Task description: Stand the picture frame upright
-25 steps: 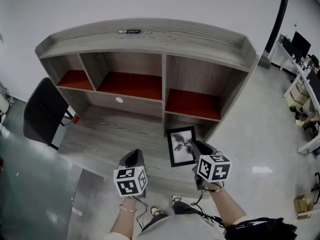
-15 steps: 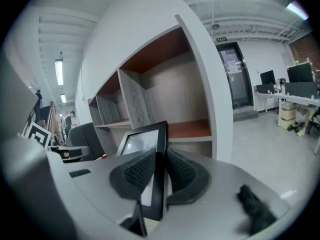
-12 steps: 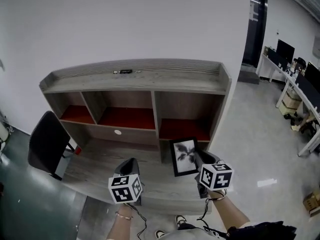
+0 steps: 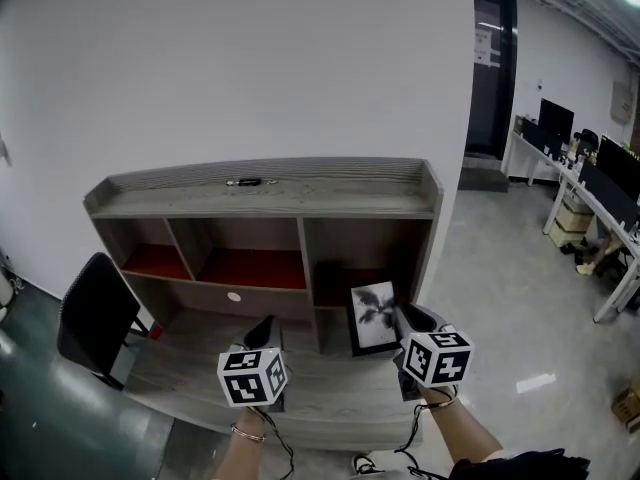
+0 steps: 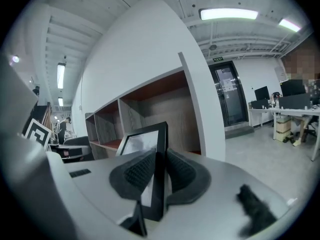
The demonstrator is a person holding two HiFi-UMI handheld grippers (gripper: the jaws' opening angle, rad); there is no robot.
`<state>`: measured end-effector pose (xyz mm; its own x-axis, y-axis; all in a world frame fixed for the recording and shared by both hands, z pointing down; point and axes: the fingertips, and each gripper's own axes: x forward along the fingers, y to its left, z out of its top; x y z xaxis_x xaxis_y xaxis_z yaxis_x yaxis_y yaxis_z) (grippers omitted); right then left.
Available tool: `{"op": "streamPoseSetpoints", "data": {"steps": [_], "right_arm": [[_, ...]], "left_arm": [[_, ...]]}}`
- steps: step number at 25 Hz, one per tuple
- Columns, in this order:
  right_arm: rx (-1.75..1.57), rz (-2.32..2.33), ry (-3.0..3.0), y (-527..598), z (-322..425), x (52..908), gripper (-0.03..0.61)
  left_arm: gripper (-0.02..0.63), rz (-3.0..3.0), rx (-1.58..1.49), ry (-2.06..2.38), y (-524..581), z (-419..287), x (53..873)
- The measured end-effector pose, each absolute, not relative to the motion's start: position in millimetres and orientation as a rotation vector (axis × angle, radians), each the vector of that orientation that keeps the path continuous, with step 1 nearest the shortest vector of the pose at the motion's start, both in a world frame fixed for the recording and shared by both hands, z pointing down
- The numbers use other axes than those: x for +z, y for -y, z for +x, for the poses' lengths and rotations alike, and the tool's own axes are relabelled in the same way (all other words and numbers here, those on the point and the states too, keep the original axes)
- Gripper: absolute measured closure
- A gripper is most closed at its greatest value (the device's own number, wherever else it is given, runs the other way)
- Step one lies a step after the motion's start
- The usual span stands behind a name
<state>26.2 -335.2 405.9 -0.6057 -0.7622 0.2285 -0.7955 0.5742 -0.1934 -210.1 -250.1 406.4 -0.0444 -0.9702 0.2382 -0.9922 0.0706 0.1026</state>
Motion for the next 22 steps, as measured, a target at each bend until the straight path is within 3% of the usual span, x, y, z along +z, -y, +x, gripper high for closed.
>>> {"op": "streamPoseSetpoints", "data": {"steps": [22], "right_arm": [[0.190, 1.517, 2.877, 343, 38, 278, 0.494]], "left_arm": [[0.601, 2.198, -0.031, 2.102, 280, -195, 290]]}}
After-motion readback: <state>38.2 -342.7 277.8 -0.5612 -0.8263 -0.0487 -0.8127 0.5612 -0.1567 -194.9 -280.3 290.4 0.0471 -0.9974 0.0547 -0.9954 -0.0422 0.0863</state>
